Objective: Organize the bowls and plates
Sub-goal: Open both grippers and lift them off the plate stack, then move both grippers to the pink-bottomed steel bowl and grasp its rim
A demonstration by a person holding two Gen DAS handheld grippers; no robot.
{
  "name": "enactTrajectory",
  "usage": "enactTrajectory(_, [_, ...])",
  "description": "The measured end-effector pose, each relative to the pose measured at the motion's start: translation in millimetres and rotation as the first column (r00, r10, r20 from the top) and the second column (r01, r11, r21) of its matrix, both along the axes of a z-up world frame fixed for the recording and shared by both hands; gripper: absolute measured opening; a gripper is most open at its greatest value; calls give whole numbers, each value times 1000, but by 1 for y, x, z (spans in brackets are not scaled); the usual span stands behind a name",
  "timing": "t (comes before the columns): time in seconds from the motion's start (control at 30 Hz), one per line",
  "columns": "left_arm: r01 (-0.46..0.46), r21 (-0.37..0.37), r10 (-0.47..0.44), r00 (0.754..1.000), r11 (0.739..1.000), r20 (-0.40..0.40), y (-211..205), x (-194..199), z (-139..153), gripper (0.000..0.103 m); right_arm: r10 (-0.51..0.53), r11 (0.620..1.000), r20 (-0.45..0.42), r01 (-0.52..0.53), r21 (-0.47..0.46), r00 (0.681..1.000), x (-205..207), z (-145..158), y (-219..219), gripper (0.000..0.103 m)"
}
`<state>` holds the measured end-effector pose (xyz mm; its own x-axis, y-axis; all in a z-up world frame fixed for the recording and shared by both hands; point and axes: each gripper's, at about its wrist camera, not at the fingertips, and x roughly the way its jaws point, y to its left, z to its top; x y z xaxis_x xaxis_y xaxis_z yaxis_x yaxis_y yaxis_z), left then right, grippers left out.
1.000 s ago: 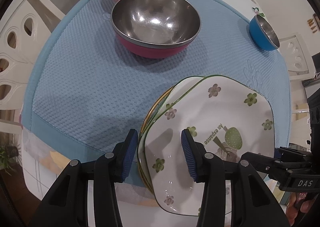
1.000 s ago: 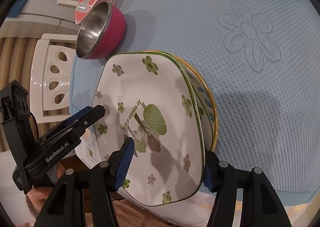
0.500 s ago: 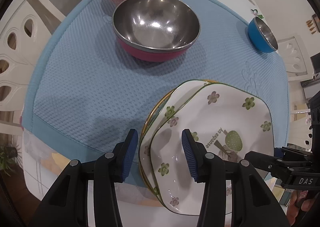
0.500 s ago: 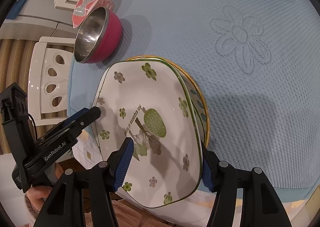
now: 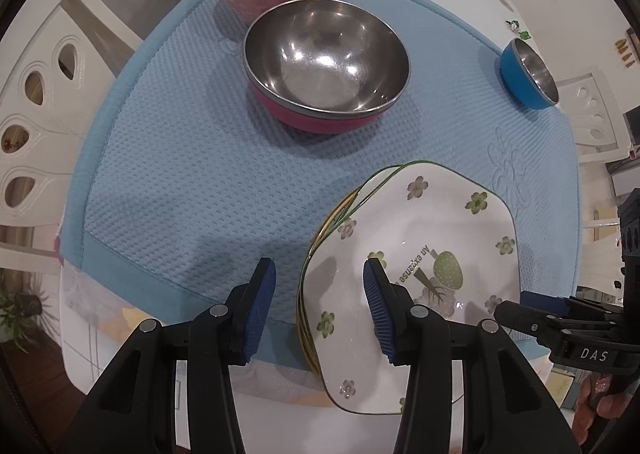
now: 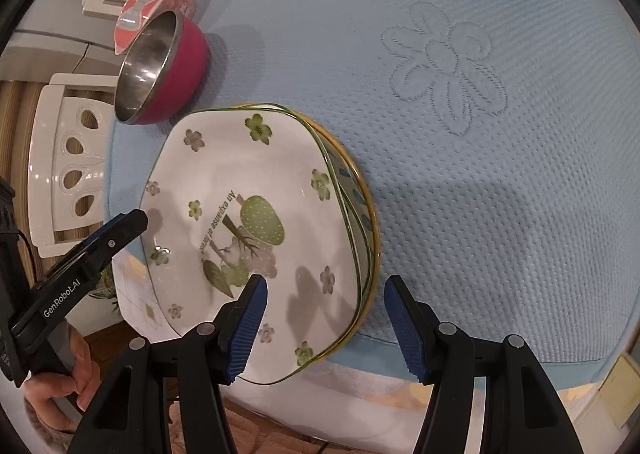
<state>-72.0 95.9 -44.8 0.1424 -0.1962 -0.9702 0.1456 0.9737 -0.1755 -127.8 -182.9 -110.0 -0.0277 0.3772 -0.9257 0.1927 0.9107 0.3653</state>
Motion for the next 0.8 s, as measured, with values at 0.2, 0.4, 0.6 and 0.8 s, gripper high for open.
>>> enactTrajectory(0.2, [-37, 17, 37, 999, 999, 11, 20, 12, 26, 43, 8, 998, 60, -11, 64, 998, 12, 40, -13, 59])
enactTrajectory(0.4, [-44, 21, 42, 996, 999, 83, 47, 48, 79, 61, 45, 990, 207, -71, 118, 977, 53, 116, -13, 60])
enactTrajectory(0.6, [-41, -16, 42, 991, 999, 128, 69, 96, 99, 70, 26, 980, 283, -80, 181, 959, 100, 141, 18, 76])
enactTrajectory(0.8, [-19, -49, 22, 998, 999, 60, 68, 136, 49, 70, -2, 982, 214, -39, 187, 977, 145, 74, 57, 76])
